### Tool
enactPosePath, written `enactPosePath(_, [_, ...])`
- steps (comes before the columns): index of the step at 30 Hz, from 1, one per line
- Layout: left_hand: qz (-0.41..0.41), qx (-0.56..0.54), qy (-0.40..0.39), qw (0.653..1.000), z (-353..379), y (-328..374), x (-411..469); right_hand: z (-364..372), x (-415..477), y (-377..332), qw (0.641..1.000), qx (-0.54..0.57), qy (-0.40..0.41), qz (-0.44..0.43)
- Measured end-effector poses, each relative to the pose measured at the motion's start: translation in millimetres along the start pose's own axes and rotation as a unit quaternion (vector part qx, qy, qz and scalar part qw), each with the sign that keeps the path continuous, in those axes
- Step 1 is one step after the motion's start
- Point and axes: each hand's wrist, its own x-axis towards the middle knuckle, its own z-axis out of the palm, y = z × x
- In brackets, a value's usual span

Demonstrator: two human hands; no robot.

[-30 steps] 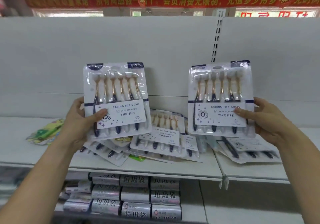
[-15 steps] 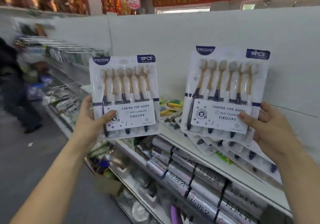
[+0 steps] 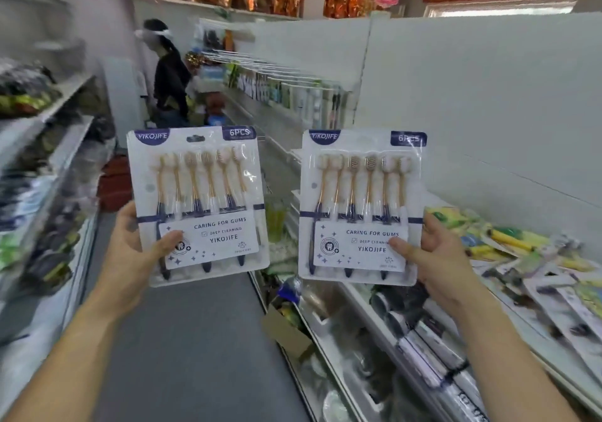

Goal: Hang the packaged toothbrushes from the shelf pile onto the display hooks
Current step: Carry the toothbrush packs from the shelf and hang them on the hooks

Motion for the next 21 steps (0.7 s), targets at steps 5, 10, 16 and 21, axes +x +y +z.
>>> enactPosePath(5, [-0.035, 0.009, 0.038, 0.999, -70.1, -20.9, 20.9, 73.0, 49.4, 37.6, 0.998, 0.004, -0.051, 0.023])
enactPosePath(10, [-0.058, 0.044, 0.073, 0.995, -131.5, -44.2, 36.2, 136.0, 90.7, 70.4, 0.994, -0.002, -0.100, 0.048])
enactPosePath(16, [-0.076, 0.066, 0.115, 0.988, -156.6, -72.7, 67.1, 183.3, 143.9, 96.8, 0.988, -0.021, -0.141, 0.055])
enactPosePath(21, [-0.088, 0.069, 0.128, 0.986, -163.4, -96.1, 113.5, 212.0, 201.9, 117.3, 0.979, -0.016, -0.188, 0.076])
